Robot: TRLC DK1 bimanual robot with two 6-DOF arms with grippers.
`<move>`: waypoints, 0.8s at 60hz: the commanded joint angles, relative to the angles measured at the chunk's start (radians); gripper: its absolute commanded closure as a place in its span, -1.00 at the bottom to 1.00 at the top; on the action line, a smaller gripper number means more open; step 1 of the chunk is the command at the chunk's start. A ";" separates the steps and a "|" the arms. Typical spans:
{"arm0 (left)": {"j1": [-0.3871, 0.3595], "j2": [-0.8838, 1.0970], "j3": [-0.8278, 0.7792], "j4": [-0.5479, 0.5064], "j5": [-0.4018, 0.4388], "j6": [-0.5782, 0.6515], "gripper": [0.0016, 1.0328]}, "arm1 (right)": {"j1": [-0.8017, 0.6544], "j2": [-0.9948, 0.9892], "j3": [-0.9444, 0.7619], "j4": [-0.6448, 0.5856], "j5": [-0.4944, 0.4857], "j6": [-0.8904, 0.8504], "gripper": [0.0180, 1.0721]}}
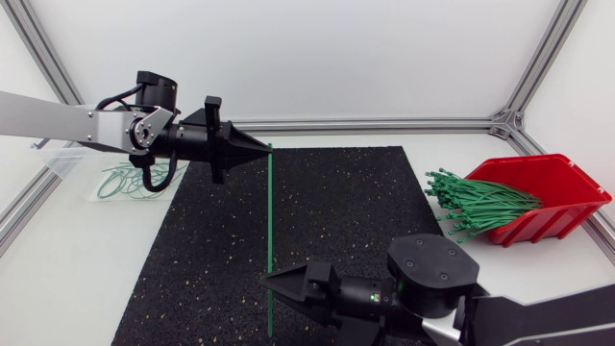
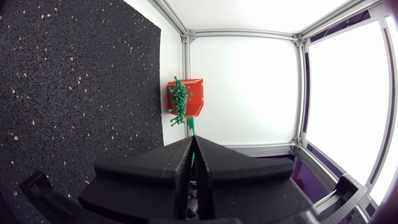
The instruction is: Take a green cable tie from the red box, thread the tail through the head to close it, then place it in the transparent bin on the left.
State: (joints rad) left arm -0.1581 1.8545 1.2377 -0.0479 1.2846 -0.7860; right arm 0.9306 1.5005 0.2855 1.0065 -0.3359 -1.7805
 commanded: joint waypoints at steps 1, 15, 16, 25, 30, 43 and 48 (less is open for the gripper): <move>-0.011 0.020 0.017 0.005 0.028 -0.032 0.93 | 0.011 0.029 -0.020 0.015 0.011 0.003 -0.14; 0.000 0.049 0.032 0.005 0.028 -0.042 0.93 | 0.036 0.046 -0.011 0.015 0.023 0.000 0.41; 0.000 0.049 0.032 0.005 0.028 -0.042 0.93 | 0.036 0.049 -0.008 0.015 0.024 0.000 0.47; -0.003 0.052 0.031 0.005 0.028 -0.042 0.93 | 0.028 0.070 0.009 0.015 0.024 -0.007 0.60; 0.000 0.052 0.032 0.005 0.030 -0.042 0.93 | 0.030 0.064 0.007 0.015 0.029 -0.005 0.64; 0.000 0.061 0.037 0.006 0.033 -0.042 0.93 | 0.031 0.066 0.007 0.015 0.037 -0.005 0.73; 0.000 0.064 0.039 0.006 0.033 -0.042 0.93 | 0.030 0.070 0.007 0.015 0.035 -0.005 0.80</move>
State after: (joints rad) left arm -0.1638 1.8938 1.2518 -0.0471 1.3018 -0.7937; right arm 0.9558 1.5562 0.2821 1.0142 -0.3092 -1.7809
